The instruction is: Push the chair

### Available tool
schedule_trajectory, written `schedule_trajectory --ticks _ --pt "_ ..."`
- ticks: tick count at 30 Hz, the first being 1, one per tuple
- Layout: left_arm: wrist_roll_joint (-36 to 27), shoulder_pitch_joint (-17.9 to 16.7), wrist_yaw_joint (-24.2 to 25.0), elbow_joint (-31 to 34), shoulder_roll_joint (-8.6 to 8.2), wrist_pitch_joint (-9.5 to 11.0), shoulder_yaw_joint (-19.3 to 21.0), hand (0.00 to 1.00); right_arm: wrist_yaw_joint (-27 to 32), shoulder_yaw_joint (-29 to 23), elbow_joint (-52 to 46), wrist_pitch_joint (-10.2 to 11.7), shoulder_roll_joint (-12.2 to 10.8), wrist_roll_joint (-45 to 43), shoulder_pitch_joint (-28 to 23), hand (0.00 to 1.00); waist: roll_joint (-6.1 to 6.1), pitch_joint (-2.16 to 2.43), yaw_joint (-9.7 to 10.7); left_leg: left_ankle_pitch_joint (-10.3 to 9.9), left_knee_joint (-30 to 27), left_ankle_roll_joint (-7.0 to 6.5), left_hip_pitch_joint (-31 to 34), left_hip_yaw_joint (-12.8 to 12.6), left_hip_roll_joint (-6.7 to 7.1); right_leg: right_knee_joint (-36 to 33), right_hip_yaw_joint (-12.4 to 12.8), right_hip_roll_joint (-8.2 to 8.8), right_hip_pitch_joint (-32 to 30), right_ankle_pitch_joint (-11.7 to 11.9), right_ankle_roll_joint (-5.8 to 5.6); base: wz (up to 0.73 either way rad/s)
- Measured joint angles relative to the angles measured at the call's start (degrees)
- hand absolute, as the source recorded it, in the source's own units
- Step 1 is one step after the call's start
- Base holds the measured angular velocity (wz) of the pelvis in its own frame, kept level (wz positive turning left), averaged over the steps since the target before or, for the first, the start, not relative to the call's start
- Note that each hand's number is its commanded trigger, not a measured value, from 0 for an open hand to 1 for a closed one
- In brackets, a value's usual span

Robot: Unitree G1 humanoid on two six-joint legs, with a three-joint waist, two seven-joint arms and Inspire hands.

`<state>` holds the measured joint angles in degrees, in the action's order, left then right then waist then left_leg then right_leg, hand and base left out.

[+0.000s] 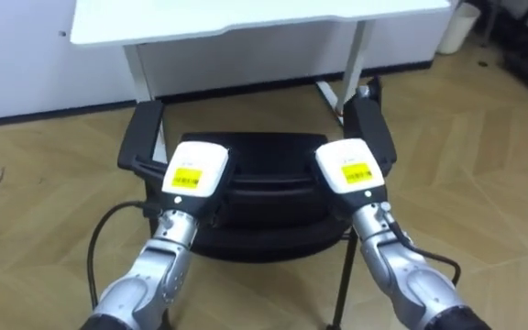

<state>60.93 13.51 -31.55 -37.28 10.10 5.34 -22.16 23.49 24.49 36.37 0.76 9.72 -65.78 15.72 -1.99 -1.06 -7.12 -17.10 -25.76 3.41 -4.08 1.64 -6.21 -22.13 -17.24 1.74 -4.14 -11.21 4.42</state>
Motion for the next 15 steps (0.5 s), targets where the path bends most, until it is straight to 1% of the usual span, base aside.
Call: schedule_trajectory --ticks 2,3,4,5,6,7,8,9,10,11,12,13,14,15 --pt "0.0 -0.7 -0.4 0.2 0.01 0.0 0.1 1.00 0.2 0.0 0.4 0.8 -0.1 0.0 -0.1 1.00 -0.32 -0.28 -0.4 0.1 -7.6 0.04 2.3 -0.1 -1.11 -1.3 -1.0 -0.46 1.9 -2.3 0.79 0.17" --pt "0.0 -0.8 -0.5 0.2 0.02 0.0 0.1 1.00 0.2 0.0 0.5 0.9 -0.1 0.0 -0.2 1.00 -0.34 -0.28 -0.5 0.2 -9.2 0.19 2.8 0.0 -1.35 -1.9 -1.2 -0.53 2.2 -3.0 0.92 0.26" --pt "0.0 -0.8 -0.5 0.1 -0.08 0.0 0.1 1.00 0.2 -0.1 0.5 1.0 -0.1 0.1 -0.2 1.00 -0.42 -0.36 -0.6 0.7 -12.6 0.93 4.1 -0.2 -2.06 -2.5 -1.7 -0.76 3.0 -4.2 1.15 0.26" --pt "0.0 -0.8 -0.5 0.1 -0.14 0.0 0.1 1.00 0.1 -0.2 0.6 1.0 -0.1 0.1 -0.2 1.00 -0.47 -0.37 -0.6 1.5 -15.3 0.98 5.1 -0.2 -2.51 -2.8 -2.1 -0.97 3.8 -5.1 1.43 0.26" --pt "0.0 -0.8 -0.5 0.2 -0.20 0.0 0.2 1.00 0.1 -0.3 0.6 1.1 -0.1 0.1 -0.2 1.00 -0.50 -0.35 -0.6 2.0 -16.1 1.00 5.5 -0.2 -2.65 -2.8 -2.2 -1.07 4.1 -5.3 1.51 0.25" --pt "0.0 -0.8 -0.5 0.2 -0.30 0.0 0.2 1.00 0.1 -0.4 0.6 1.2 -0.1 0.1 -0.2 1.00 -0.88 -0.39 -0.6 3.2 -17.3 0.92 6.2 -1.2 -2.99 -2.7 -2.0 -1.02 4.6 -5.7 1.74 0.31" --pt "0.0 -0.9 -0.5 0.3 -0.36 -0.1 0.2 1.00 0.1 -0.5 0.3 1.2 0.0 0.1 -0.2 1.00 -1.31 -0.54 -0.2 3.8 -17.5 0.79 6.9 -1.9 -3.04 -2.4 -1.3 -0.93 4.8 -5.8 1.95 0.40" --pt "0.0 -0.8 -0.5 0.2 -0.43 -0.1 0.3 1.00 0.2 -0.6 0.1 1.1 0.1 0.1 -0.3 1.00 -1.48 -0.64 0.5 3.4 -17.2 0.85 7.3 -2.0 -2.96 -2.3 -0.9 -0.91 5.0 -5.9 2.01 0.56" --pt "0.0 -0.8 -0.5 0.1 -0.64 -0.2 0.2 1.00 0.4 -0.9 -0.1 1.2 0.3 0.1 -0.8 1.00 -1.90 -0.72 0.8 2.9 -15.6 0.09 8.5 -2.8 -2.46 -1.7 0.5 -0.91 5.4 -6.1 1.89 0.39" --pt "0.0 -0.9 -0.5 0.0 -1.07 -0.3 0.0 1.00 0.7 -1.0 -0.4 1.1 0.6 0.1 -1.4 1.00 -2.30 -0.58 0.7 2.8 -13.1 -0.05 9.7 -3.8 -1.28 -1.1 2.3 -0.79 5.6 -6.2 1.68 0.16" --pt "0.0 -1.2 -0.5 0.2 -1.17 -0.4 -0.1 1.00 0.8 -0.9 -0.5 1.2 0.8 0.0 -1.5 1.00 -2.26 -0.56 0.3 2.8 -11.5 -0.03 10.2 -4.5 -0.77 -0.6 2.9 -0.78 5.9 -6.1 1.50 -0.20" --pt "0.0 -2.1 -1.0 0.7 -1.23 -0.5 -0.1 1.00 0.9 -0.8 -0.7 1.4 0.9 0.0 -1.9 1.00 -2.12 -0.48 0.4 3.0 -7.8 0.05 11.7 -5.3 0.19 0.5 3.4 -0.68 6.8 -5.9 1.19 -0.23" --pt "0.1 -3.2 -1.3 1.5 -1.71 -0.9 -0.5 1.00 1.2 -1.0 -1.5 1.6 1.2 -0.2 -3.0 1.00 -2.03 -0.41 0.3 3.7 -2.9 -0.18 13.3 -5.5 1.24 1.5 3.6 -0.59 7.4 -5.9 0.81 -0.19" --pt "0.3 -3.8 -1.4 2.4 -1.69 -1.2 -0.6 1.00 1.5 -0.9 -1.7 1.7 1.2 -0.2 -3.4 1.00 -1.98 -0.28 0.3 4.9 0.2 -0.32 13.8 -5.7 1.60 1.6 3.9 -0.58 7.6 -6.0 0.55 -0.31"
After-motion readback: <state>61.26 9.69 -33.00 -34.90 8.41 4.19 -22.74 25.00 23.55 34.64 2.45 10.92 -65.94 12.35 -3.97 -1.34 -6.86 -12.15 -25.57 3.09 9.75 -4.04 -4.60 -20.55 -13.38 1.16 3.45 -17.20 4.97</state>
